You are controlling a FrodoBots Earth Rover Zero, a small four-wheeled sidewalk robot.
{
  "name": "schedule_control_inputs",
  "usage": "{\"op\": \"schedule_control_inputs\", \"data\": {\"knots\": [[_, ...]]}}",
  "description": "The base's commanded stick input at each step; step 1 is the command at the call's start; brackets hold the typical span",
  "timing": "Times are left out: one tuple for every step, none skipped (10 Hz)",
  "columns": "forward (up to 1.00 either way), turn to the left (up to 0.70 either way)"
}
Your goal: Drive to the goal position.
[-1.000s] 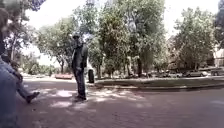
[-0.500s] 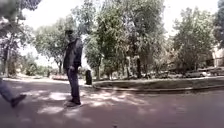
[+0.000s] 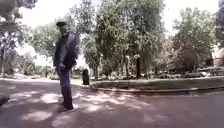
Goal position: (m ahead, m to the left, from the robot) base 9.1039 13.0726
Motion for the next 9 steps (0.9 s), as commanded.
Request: {"op": "schedule_control_inputs", "data": {"knots": [[0.57,0.57],[0.56,0.56],[0.55,0.55],[0.55,0.55],[0.55,0.55],[0.55,0.55],[0.55,0.55],[0.55,0.55],[0.55,0.55]]}}
